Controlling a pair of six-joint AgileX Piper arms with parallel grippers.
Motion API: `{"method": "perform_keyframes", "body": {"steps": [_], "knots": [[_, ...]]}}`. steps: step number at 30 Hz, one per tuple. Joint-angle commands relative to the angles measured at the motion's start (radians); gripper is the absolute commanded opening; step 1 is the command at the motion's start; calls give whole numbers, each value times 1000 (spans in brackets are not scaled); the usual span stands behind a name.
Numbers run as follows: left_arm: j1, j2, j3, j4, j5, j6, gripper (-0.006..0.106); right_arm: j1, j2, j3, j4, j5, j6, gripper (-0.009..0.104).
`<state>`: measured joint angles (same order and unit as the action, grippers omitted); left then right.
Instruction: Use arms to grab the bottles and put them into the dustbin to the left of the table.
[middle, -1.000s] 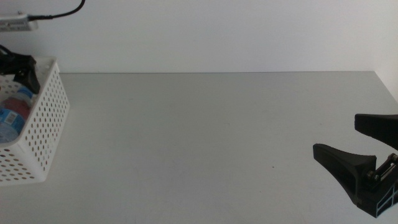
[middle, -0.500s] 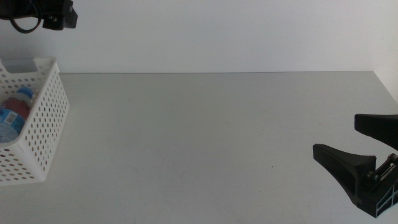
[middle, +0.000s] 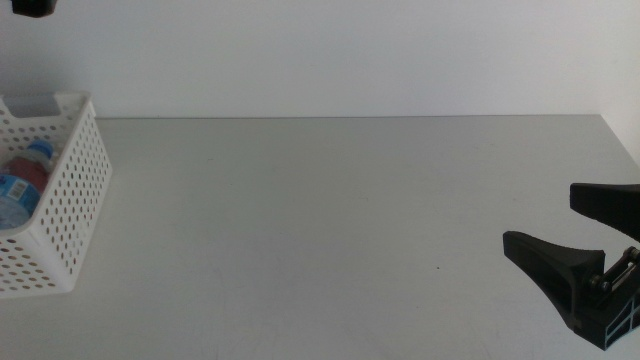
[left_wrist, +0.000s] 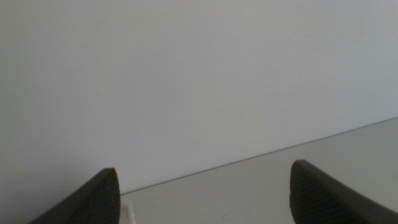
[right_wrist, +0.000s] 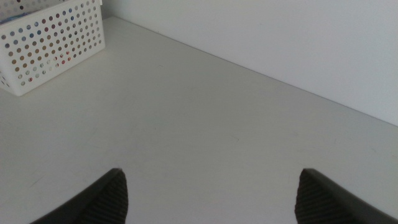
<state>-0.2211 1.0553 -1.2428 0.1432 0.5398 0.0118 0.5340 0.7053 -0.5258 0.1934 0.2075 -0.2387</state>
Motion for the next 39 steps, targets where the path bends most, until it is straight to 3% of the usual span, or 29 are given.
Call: {"method": "perform_keyframes", "body": {"steps": [1,25,33,39], "knots": [[-7,-19,-26,5,-97,-19,94,-6,-3,-24,-1,-70,-15,71],[-7,64,-26,3,-89,-19,94,-17,-102,-21,-18,-67,-15,71],[-3,-111,202,-133,-152,-19,94,-287,-268,66,-79,-70,-15,71],[55,-450,586,-136,-255,-19,94,-475,-465,217,-80,-67,-15,71]]}}
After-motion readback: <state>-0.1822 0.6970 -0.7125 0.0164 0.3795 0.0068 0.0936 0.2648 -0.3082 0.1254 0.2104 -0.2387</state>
